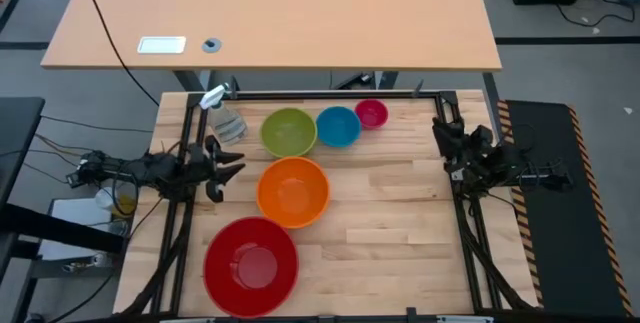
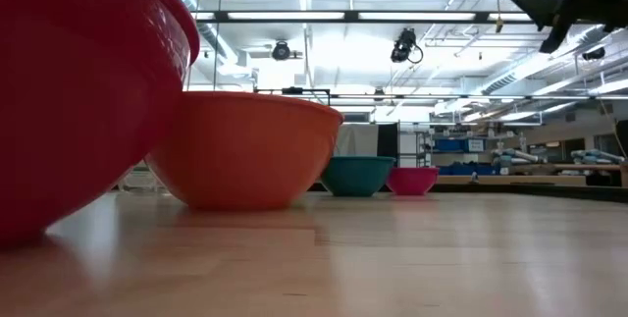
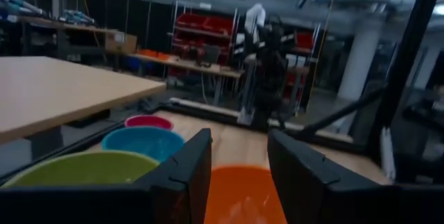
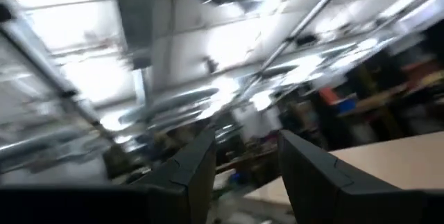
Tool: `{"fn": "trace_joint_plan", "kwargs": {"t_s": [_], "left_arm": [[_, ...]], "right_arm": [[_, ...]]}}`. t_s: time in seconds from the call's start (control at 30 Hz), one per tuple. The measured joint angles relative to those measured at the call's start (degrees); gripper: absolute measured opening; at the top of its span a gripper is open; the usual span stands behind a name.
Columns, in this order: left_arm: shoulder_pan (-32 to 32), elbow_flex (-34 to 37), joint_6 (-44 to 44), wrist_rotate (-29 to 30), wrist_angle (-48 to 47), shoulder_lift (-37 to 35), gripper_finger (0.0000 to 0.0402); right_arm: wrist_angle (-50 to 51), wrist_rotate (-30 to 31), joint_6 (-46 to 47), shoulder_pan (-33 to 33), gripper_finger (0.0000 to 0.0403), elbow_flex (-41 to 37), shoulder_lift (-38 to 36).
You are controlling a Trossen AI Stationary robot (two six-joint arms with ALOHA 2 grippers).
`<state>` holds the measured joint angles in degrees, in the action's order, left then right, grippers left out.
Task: Nest bowls inside each other
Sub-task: Stack the orange bowl on top of the red bowl
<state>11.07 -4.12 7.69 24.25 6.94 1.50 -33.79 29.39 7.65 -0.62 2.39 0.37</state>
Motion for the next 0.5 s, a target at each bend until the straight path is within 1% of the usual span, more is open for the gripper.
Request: {"fn": "trace_joint_plan", "kwargs": {"t_s": [0.07,0.1,0.13,0.17,0.27,0.3,0.4,0.43,0.5], "left_arm": [[0.0,0.0,2.8,0.0,1.0,0.0,0.0144],[0.0,0.0,4.8,0.0,1.6,0.0,0.0144],[0.0,0.0,7.1,-0.1,2.4,0.0,0.0144],[0.0,0.0,9.5,-1.3,2.9,0.0,0.0144],[0.0,-0.1,9.5,-11.4,7.4,1.0,0.0144],[0.1,-0.5,10.2,-13.3,7.8,1.6,0.0144],[0.0,-3.6,11.4,-13.1,6.1,4.9,0.0144],[0.0,-5.2,11.4,-12.7,4.4,6.4,0.0144],[0.0,-9.3,11.1,-12.4,-0.7,9.5,0.0144]], "right_arm": [[-0.9,4.5,1.5,0.0,0.0164,0.0,0.0],[-0.2,5.0,3.6,0.1,0.0164,0.0,0.0],[0.7,4.2,4.6,0.1,0.0164,0.0,0.1],[1.5,2.5,4.5,0.2,0.0163,0.1,0.9],[5.9,-4.3,3.4,0.9,0.0159,3.3,4.8],[7.9,-6.1,3.3,1.2,0.0158,5.2,6.6],[16.3,-8.4,4.6,2.2,0.0152,10.8,14.1],[18.7,-9.3,5.1,2.5,0.0151,12.9,16.8],[20.4,-12.4,6.1,2.9,0.0149,16.7,23.1]]}}
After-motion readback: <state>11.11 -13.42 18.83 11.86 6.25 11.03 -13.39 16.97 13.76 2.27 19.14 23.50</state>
